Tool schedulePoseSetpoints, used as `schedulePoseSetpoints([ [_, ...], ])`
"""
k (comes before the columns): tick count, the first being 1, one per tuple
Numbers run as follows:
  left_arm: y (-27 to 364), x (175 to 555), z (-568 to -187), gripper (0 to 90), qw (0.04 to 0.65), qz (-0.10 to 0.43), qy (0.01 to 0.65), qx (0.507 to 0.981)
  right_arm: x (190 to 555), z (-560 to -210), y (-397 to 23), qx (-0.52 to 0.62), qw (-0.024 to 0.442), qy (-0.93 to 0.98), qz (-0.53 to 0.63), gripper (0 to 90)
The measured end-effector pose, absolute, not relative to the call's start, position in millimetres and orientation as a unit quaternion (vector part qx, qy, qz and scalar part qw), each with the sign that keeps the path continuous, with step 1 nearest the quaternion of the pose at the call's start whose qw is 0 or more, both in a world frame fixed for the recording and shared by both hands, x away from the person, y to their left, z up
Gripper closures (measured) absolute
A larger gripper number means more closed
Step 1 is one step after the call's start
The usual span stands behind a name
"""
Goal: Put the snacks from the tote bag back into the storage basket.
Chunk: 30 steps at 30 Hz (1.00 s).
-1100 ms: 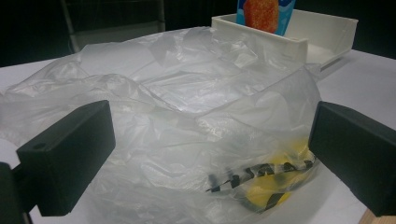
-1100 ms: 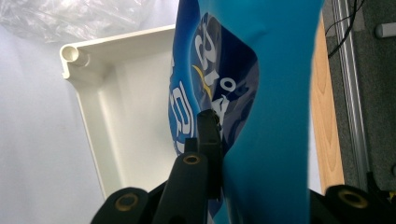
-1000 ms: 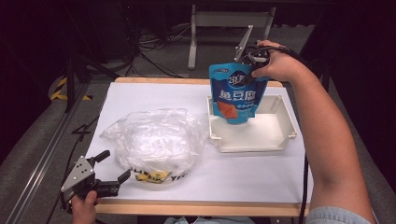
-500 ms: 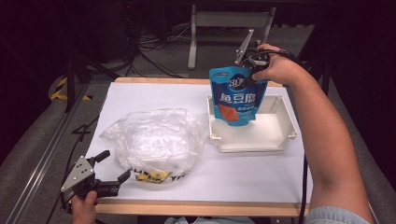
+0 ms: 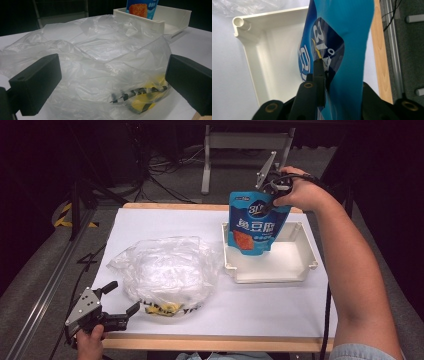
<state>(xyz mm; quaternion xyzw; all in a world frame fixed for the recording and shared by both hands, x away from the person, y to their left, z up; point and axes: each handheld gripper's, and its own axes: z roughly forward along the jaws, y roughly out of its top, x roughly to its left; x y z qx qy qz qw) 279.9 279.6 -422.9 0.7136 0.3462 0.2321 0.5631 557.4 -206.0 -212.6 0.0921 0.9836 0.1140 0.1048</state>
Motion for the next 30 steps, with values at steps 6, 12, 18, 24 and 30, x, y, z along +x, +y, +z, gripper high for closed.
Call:
schedulePoseSetpoints([
  [6, 279, 280, -422, 1.3, 0.561, 0.232, 0.346, 0.715, 556, -212, -206, 0.085, 0.119, 0.981, 0.127, 66.5],
  [12, 280, 281, -422, 1.3, 0.559, 0.228, 0.344, 0.719, 552, -201, -210, 0.107, 0.125, 0.967, 0.195, 50.8],
  [18, 278, 281, -423, 1.3, 0.562, 0.227, 0.343, 0.717, 546, -185, -217, 0.105, 0.153, 0.953, 0.238, 42.0],
  [24, 277, 282, -423, 1.3, 0.561, 0.227, 0.341, 0.719, 533, -169, -227, 0.115, 0.174, 0.935, 0.287, 38.6],
  [30, 276, 281, -423, 1.3, 0.559, 0.228, 0.343, 0.720, 514, -155, -241, 0.134, 0.192, 0.904, 0.356, 35.5],
])
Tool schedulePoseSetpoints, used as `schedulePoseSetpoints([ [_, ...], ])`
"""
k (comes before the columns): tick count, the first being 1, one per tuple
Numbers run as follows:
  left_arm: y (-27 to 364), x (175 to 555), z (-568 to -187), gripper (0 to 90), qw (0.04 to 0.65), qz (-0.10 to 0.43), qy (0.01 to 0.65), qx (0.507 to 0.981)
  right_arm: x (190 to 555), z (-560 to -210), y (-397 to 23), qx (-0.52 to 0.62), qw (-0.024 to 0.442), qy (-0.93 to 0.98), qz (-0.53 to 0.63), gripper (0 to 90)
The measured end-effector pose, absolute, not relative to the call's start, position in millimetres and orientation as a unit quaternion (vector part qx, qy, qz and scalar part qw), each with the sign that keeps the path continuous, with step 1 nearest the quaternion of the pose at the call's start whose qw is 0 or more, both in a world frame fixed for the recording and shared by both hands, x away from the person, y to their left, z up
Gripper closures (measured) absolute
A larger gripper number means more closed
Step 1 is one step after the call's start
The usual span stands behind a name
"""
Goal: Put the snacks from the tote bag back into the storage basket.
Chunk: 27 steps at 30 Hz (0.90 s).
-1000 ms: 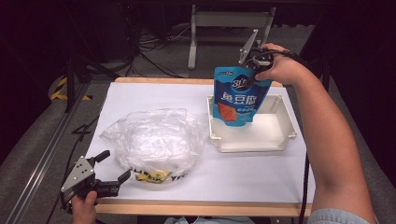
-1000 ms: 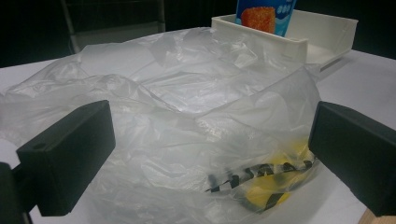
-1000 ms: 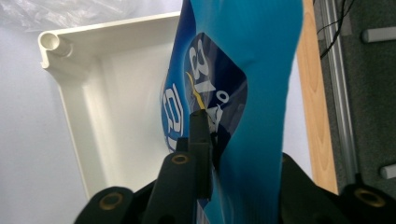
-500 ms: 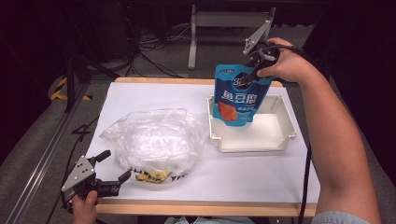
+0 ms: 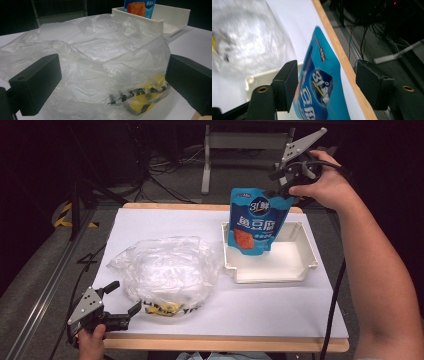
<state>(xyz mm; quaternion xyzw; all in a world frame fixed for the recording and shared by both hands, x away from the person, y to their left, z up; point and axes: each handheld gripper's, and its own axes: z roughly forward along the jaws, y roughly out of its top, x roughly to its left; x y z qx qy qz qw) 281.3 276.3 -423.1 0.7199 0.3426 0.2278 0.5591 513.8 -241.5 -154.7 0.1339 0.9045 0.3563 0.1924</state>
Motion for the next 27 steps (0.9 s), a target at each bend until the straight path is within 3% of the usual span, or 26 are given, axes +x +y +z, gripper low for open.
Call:
schedulePoseSetpoints([
  [14, 276, 280, -423, 1.3, 0.557, 0.228, 0.344, 0.721, 442, -161, -272, 0.151, 0.206, 0.820, 0.512, 36.0],
  [27, 276, 281, -423, 1.3, 0.557, 0.230, 0.343, 0.720, 391, -193, -300, 0.191, 0.234, 0.797, 0.523, 32.1],
])
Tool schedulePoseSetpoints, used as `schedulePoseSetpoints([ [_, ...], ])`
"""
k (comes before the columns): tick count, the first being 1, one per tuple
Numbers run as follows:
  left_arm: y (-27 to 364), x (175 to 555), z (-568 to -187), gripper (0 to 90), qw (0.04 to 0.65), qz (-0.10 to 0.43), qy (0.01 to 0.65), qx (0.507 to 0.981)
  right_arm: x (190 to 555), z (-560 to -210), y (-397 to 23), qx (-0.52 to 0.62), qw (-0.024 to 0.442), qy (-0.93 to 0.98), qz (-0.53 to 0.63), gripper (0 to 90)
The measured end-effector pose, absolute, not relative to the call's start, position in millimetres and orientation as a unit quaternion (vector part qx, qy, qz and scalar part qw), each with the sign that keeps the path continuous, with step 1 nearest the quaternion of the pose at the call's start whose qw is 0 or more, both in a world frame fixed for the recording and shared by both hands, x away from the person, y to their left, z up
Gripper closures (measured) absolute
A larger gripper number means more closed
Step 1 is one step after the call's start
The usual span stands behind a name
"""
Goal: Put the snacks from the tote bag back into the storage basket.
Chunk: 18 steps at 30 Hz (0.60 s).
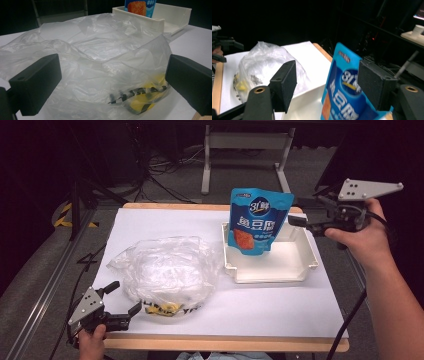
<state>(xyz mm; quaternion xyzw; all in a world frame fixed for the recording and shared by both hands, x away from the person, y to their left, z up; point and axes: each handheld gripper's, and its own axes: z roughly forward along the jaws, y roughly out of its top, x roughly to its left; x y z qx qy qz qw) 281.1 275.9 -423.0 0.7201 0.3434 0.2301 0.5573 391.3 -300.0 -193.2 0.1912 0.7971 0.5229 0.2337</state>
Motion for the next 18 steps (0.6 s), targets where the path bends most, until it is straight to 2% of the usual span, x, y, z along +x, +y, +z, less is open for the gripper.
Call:
schedulePoseSetpoints([
  [2, 276, 281, -423, 1.3, 0.558, 0.230, 0.344, 0.719, 381, -203, -306, 0.199, 0.255, 0.796, 0.512, 30.0],
  [5, 275, 282, -422, 1.3, 0.556, 0.229, 0.341, 0.722, 375, -210, -312, 0.209, 0.258, 0.788, 0.518, 29.3],
  [8, 274, 282, -423, 1.3, 0.556, 0.230, 0.342, 0.722, 366, -222, -317, 0.238, 0.252, 0.779, 0.523, 24.9],
  [12, 274, 282, -423, 1.3, 0.555, 0.230, 0.342, 0.723, 357, -233, -316, 0.247, 0.271, 0.781, 0.506, 23.0],
  [18, 275, 283, -423, 1.3, 0.557, 0.230, 0.342, 0.721, 343, -254, -311, 0.250, 0.263, 0.781, 0.509, 19.2],
])
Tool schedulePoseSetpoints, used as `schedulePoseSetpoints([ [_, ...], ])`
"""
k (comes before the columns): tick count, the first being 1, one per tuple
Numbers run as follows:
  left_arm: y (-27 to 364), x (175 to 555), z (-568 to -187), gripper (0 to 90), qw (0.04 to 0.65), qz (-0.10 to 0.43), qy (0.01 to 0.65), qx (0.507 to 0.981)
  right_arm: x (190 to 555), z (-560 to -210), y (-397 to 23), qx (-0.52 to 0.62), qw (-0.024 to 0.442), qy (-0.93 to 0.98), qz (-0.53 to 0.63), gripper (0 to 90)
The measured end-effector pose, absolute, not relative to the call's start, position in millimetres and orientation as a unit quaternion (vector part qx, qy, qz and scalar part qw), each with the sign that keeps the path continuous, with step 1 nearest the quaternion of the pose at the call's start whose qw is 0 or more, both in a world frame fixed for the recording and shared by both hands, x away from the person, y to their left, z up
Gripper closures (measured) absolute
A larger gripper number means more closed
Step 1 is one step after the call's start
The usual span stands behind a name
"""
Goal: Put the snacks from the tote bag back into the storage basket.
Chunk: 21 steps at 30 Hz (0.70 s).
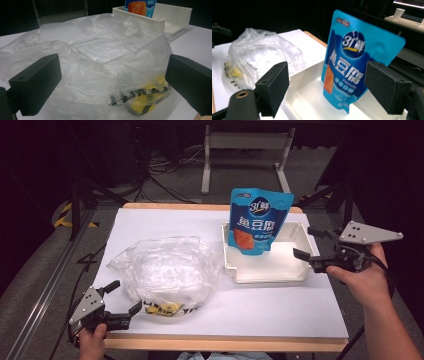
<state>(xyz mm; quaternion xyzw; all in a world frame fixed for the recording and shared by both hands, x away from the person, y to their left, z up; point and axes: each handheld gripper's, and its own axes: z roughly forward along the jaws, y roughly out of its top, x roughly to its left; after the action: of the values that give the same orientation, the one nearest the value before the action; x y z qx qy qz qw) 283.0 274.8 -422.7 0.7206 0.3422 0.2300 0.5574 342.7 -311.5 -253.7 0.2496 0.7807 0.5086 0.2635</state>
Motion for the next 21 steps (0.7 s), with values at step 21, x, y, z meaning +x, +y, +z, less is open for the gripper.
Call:
schedulePoseSetpoints([
  [21, 276, 285, -422, 1.3, 0.553, 0.228, 0.343, 0.724, 326, -348, -311, 0.268, 0.255, 0.789, 0.492, 14.3],
])
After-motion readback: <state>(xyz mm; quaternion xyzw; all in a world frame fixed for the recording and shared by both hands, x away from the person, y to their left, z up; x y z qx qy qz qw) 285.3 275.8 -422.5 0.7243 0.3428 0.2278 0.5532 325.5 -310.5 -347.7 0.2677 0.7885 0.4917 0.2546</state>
